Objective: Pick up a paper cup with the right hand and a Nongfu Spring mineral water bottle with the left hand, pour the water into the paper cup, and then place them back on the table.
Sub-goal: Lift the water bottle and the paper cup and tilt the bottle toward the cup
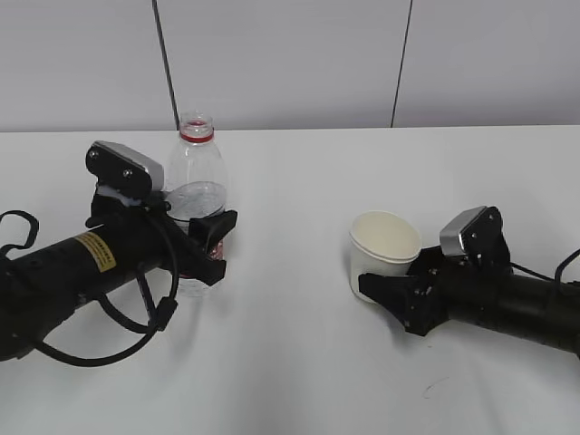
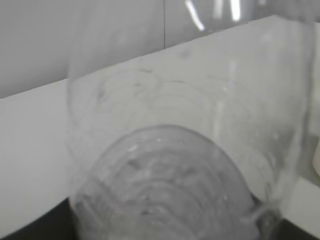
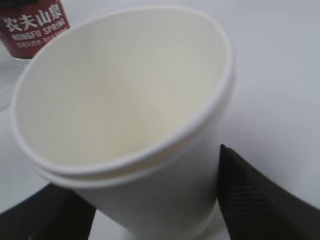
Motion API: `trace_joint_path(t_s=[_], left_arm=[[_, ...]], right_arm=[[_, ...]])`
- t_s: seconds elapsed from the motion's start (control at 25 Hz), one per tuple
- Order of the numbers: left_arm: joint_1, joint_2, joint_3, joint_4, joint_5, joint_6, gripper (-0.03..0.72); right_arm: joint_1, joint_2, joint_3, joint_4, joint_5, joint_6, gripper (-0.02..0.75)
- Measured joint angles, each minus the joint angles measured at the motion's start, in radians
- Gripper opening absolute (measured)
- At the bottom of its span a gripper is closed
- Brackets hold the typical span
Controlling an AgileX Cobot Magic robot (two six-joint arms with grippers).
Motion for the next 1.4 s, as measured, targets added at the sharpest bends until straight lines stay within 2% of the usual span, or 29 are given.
trace_joint_path(t_s=[0.28,0.52,0.64,0.8,0.92,1.4], left_arm=[[0.000,-0.029,0.001,-0.012,0.042,0.128,0.362],[0.000,-0.080,0.003,-0.093,0.044,0.263,0.361],[0.000,-0.113,0.004,-0.140,0.046,0.293,0.361],[0.000,-0.167,0.004,-0.228,0.045,0.310,0.359],[0.000,-0.193,-0.004,-0.267,0.053,0.382,0.359],[0.000,-0.228,-0.134,-0.278,0.272,0.657,0.359]], right_arm=[[0.073,-0.032,-0.035,-0.050,0.000,0.059,0.511],[0.170,-0.036,-0.098,-0.116,0.000,0.137,0.510],[0.192,-0.036,-0.134,-0.145,0.000,0.194,0.510],[0.195,-0.036,-0.189,-0.192,0.000,0.268,0.510],[0.195,-0.036,-0.233,-0.239,0.000,0.328,0.510],[0.196,-0.036,-0.424,-0.504,0.037,0.574,0.507]])
